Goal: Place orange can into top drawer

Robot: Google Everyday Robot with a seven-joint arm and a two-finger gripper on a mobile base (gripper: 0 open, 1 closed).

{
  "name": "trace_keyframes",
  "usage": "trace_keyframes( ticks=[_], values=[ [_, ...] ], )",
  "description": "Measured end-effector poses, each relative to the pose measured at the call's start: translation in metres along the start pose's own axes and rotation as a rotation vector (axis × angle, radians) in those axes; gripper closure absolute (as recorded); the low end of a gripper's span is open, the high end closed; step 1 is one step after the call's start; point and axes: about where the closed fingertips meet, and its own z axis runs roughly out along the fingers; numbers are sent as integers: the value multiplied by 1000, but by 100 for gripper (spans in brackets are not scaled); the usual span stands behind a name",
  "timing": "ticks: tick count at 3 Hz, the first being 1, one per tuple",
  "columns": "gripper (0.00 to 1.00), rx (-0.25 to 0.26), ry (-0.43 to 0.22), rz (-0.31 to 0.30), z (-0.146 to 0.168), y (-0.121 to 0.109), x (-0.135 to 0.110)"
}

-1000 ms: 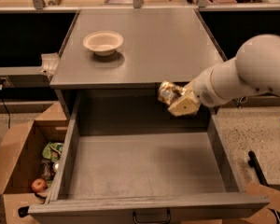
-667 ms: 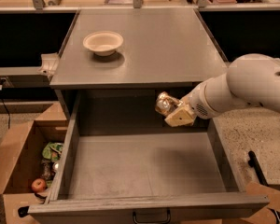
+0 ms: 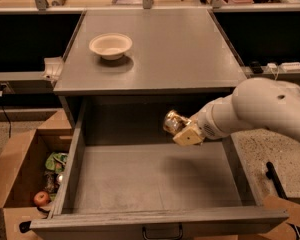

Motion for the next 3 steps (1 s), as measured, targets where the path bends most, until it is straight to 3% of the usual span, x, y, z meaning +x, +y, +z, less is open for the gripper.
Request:
trace_keyframes(
  ticks=[1, 2, 3],
  values=[
    [100, -13, 9, 74, 62, 19, 37],
    [100, -27, 9, 112, 92, 26, 51],
    [81, -31, -3, 136, 108, 25, 53]
  ],
)
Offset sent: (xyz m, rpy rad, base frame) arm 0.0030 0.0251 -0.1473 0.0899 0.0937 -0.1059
